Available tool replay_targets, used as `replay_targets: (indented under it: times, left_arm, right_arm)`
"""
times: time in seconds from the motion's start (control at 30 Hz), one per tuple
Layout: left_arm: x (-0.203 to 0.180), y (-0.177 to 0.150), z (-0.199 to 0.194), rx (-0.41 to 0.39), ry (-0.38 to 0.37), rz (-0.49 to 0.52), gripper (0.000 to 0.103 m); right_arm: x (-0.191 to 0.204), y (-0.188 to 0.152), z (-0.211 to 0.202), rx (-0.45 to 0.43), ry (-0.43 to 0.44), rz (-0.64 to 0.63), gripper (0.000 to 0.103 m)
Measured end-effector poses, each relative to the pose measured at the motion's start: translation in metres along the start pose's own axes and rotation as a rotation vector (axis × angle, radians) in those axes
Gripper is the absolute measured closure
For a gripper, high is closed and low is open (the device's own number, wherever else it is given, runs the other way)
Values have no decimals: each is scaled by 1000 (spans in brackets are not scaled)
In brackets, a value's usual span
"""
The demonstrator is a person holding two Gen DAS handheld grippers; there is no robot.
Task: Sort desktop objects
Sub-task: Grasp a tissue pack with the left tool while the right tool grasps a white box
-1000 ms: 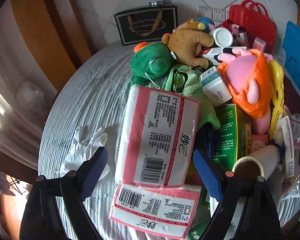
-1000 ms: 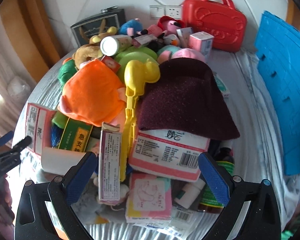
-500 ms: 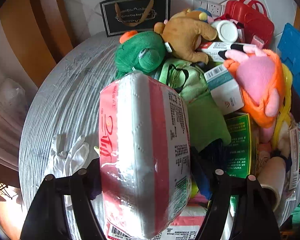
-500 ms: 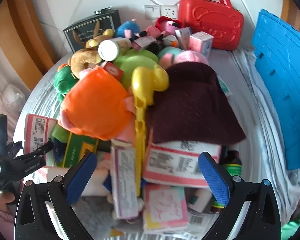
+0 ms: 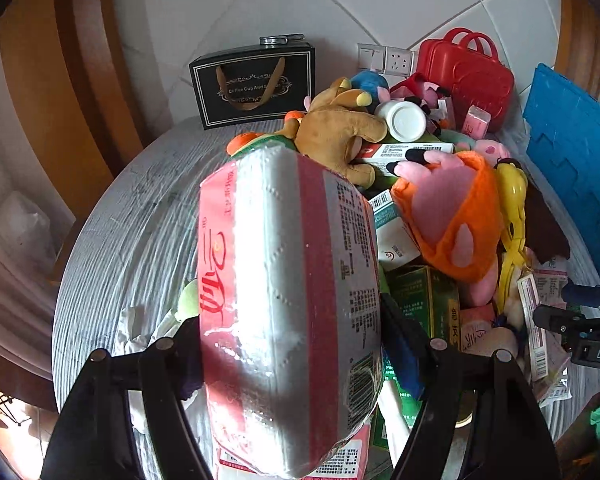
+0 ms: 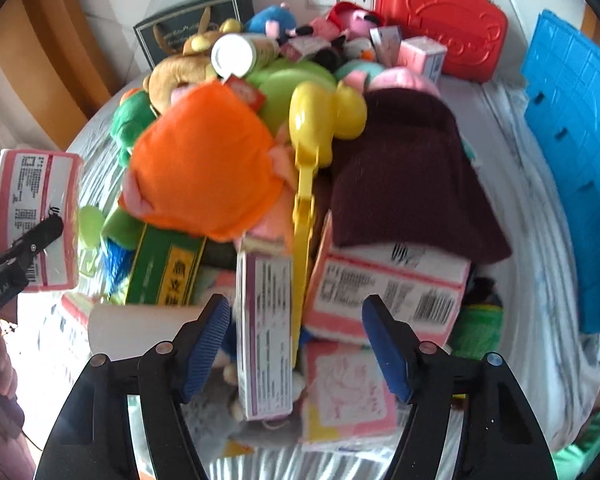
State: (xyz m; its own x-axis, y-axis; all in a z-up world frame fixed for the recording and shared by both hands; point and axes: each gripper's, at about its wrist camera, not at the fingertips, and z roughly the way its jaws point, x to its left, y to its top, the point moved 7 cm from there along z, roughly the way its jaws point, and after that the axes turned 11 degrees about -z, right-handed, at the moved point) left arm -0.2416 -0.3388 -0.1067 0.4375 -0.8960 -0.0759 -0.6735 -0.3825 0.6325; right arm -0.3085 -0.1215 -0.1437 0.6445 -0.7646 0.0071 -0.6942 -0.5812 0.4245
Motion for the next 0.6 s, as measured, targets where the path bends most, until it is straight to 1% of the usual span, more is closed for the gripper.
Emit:
replay_targets:
  times: [0.13, 0.17, 0.2, 0.23, 0.3, 0.4, 0.6]
  left_arm:
    - [-1, -9, -8, 4, -9, 12, 30]
    - [-3, -9, -10, 1, -11, 15, 30]
    - [-3, -10, -14, -4, -14, 21, 30]
    - [-4, -10, -18, -11, -16, 27, 30]
    - [-7, -8, -28, -33, -22, 35, 30]
    - [-14, -2, -45, -77, -28, 35, 30]
    - [-40, 13, -84, -165, -74, 39, 30]
  right_arm:
    - [4, -12, 10, 15, 46, 25, 34]
    - [4, -14, 13, 19, 55, 31, 42]
    - [4, -16, 18, 28, 65, 40, 65]
    - [5, -17, 20, 30, 74, 51, 65]
    - [7, -18, 17, 10, 75, 54, 76]
    - [11, -12, -5, -55, 67, 30, 76]
    - [12, 8, -62, -209, -8, -14, 76]
